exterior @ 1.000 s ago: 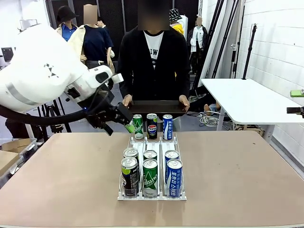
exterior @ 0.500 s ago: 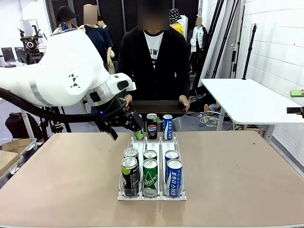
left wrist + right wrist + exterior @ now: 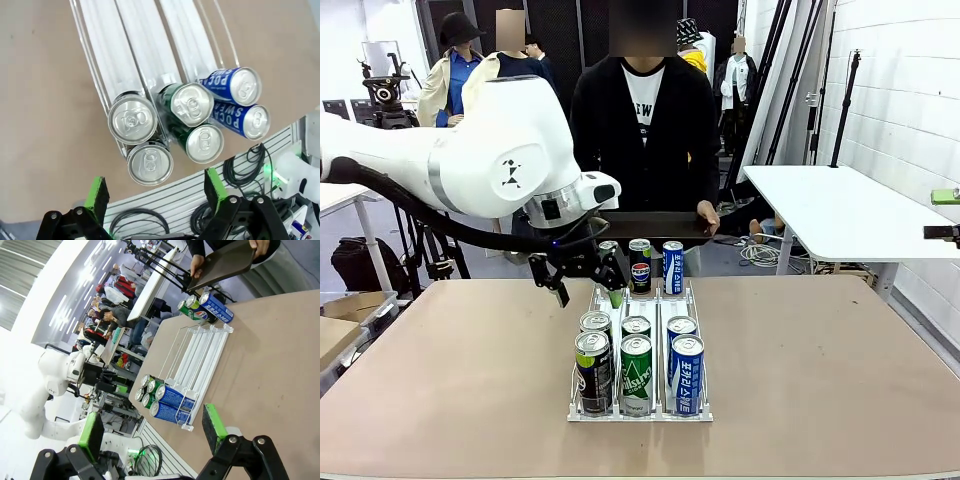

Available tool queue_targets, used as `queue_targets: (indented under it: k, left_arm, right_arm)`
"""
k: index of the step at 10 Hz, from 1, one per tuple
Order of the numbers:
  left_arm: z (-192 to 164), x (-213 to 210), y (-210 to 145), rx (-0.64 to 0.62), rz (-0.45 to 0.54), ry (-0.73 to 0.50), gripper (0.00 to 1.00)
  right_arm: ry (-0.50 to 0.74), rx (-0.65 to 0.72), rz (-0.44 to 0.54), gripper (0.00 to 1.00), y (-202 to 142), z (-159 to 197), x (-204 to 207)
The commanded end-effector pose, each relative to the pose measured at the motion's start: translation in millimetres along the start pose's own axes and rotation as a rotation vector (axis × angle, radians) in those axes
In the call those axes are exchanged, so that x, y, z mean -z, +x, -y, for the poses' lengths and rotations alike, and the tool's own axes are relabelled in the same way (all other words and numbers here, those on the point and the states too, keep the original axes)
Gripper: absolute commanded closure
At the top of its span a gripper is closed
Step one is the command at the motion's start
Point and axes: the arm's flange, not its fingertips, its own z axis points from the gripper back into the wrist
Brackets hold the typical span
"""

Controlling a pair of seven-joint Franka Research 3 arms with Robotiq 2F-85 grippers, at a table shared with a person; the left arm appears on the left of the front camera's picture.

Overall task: Retrieve and hand over the desired beverage to the person.
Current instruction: Pick up a can of the same type that the person held from the Automatic Can Dispenser.

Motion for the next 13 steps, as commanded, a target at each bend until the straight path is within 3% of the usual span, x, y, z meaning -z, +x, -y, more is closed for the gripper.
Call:
queue_targets:
  k: [1, 8, 13]
  left_arm:
    - [8, 1, 7, -0.05, -0.05, 0.043, 0.0]
    - [-16, 10, 13, -0.099, -0.175, -0.072, 0.0]
    - [-30, 33, 15, -0.019, -0.183, -0.08, 0.0]
  right_arm:
    - [0.014, -0.006, 0.006, 0.0, -1, -1, 0]
    - [0.014, -0.006, 0.006, 0.0, -1, -1, 0]
    - [0.014, -0.006, 0.006, 0.0, -1, -1, 0]
